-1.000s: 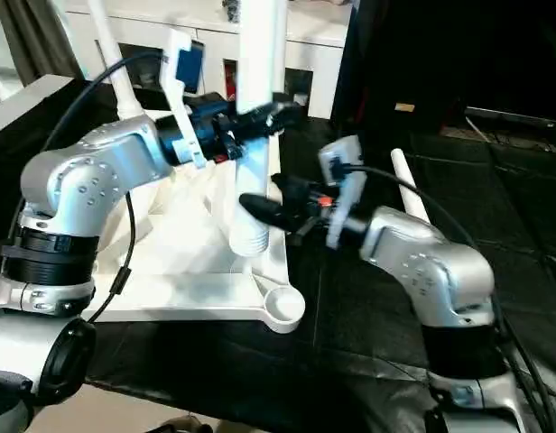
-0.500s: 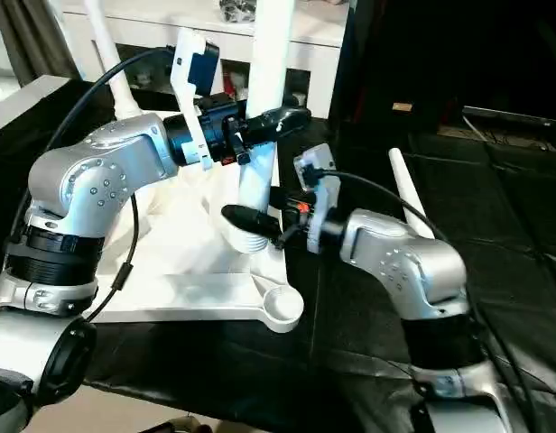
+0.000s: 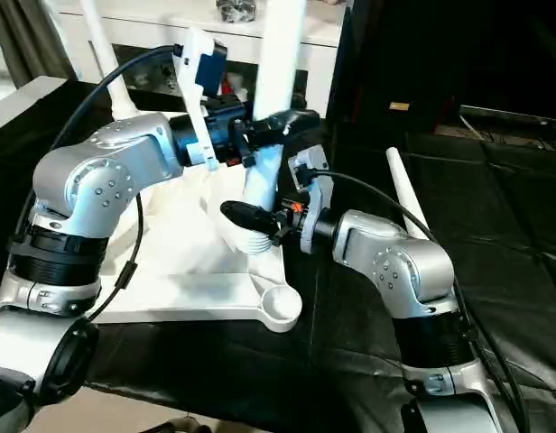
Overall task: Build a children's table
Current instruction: Pick table leg
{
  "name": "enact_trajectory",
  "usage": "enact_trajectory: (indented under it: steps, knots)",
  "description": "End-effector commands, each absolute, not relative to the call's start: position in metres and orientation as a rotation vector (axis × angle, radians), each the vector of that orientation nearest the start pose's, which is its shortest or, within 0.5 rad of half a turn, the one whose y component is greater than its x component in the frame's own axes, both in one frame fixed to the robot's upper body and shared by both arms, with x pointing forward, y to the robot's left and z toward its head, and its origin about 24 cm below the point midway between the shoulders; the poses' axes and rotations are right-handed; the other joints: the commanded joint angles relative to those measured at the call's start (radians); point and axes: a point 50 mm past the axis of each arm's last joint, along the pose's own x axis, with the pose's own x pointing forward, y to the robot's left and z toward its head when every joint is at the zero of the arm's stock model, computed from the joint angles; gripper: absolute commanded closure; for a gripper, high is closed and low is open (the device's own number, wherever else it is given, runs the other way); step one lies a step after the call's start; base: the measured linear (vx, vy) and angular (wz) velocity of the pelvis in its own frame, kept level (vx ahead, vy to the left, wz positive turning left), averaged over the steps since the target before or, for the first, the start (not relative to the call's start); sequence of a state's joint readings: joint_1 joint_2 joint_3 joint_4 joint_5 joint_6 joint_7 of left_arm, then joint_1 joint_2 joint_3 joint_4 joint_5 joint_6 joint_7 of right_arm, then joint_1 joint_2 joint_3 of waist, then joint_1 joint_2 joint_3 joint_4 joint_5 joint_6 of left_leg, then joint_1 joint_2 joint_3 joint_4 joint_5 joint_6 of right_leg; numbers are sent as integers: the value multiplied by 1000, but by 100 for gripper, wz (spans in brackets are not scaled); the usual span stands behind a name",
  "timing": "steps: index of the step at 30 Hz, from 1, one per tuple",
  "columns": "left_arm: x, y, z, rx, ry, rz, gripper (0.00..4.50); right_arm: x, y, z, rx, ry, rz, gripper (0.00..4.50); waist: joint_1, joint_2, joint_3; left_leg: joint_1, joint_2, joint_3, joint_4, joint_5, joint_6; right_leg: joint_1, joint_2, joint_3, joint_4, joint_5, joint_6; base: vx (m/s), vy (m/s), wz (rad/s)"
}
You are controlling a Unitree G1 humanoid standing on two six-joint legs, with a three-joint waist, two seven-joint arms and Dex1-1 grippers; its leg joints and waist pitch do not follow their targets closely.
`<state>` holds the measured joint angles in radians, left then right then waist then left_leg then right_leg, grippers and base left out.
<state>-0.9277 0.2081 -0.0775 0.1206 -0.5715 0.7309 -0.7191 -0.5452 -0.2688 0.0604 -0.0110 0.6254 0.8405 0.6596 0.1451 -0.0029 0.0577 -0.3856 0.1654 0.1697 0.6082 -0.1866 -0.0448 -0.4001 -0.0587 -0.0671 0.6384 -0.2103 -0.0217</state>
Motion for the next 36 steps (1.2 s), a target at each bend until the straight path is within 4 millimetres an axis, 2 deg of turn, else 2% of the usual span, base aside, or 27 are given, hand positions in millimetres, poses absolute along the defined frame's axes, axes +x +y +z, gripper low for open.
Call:
enact_trajectory:
  steps: [1,8,15,16,18,20,23,26,27,34,36]
  knots:
    - [324,47,247,-89,-76,-1271,266,309,-99,138,281,284,1034,189,1,0,-75,14,60,-23,-64,-65,-12,65,-95,57,-68,-19,-195,0,0,0]
    - [324,48,247,-68,-83,-1268,267,308,-99,136,273,289,1035,225,1,0,-75,15,60,-23,-63,-58,-11,64,-95,57,-67,-7,-194,0,0,0]
    - [323,46,250,-73,-97,-1265,267,308,-99,135,268,288,1036,237,1,0,-75,14,61,-23,-63,-57,-9,64,-95,57,-67,-8,-195,0,0,0]
    - [323,46,250,-73,-97,-1265,232,308,-99,135,268,288,1036,238,1,-1,-75,15,61,-23,-63,-61,-10,64,-95,57,-67,-11,-196,0,0,0]
    - [318,45,253,-122,-90,-1321,197,309,-98,135,266,286,1036,239,1,0,-76,14,60,-23,-62,-61,-10,65,-96,57,-66,-11,-198,0,0,0]
    - [313,45,258,-169,-94,-1367,190,309,-98,135,265,285,1036,239,1,0,-76,12,60,-22,-61,-57,-9,66,-97,57,-63,7,-215,0,0,0]
    - [303,45,266,-236,-120,-1456,153,309,-97,133,266,286,1033,251,0,0,-75,14,60,-22,-61,-66,-10,64,-95,56,-64,-4,-218,0,0,0]
    - [296,44,271,-303,-153,-1515,141,309,-97,132,266,288,1028,252,-1,0,-73,14,59,-21,-62,-74,-6,63,-94,57,-68,-24,-213,0,0,0]
    - [296,44,272,-312,-165,-1515,121,309,-96,132,264,287,1026,252,0,1,-73,15,59,-21,-62,-79,-7,63,-95,57,-70,-36,-212,0,0,0]
    - [302,55,277,-321,-256,-1409,90,313,-99,134,253,226,950,252,-1,4,-73,15,61,-23,-66,-91,-20,62,-94,57,-73,-57,-191,0,0,0]
    - [309,70,269,-309,-252,-1292,90,316,-107,136,258,152,872,252,-1,5,-74,15,62,-24,-66,-92,-24,61,-94,57,-71,-49,-186,0,0,0]
